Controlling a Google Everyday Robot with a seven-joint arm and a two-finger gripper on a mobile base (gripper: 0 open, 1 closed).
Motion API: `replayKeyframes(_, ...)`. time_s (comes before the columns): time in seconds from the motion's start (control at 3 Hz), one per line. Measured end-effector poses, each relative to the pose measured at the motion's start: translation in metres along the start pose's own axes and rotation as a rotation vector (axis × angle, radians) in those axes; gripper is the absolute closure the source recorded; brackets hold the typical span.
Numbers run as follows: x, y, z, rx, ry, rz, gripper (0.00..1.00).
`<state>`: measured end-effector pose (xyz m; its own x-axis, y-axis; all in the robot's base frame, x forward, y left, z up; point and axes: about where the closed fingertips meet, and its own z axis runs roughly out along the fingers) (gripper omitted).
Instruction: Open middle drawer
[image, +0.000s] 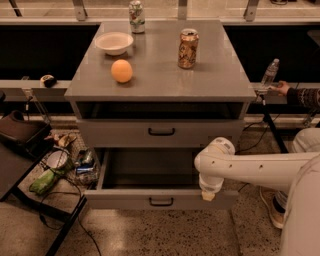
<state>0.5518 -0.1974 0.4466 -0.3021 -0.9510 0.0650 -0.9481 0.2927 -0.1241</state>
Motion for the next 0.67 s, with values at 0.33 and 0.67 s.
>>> replayKeyframes(0.33, 0.0000, 0.0000, 0.0000, 0.000, 0.000, 0.000, 0.83)
replayKeyframes(0.67, 0.0000, 0.0001, 0.0001, 0.000, 0.000, 0.000, 0.60)
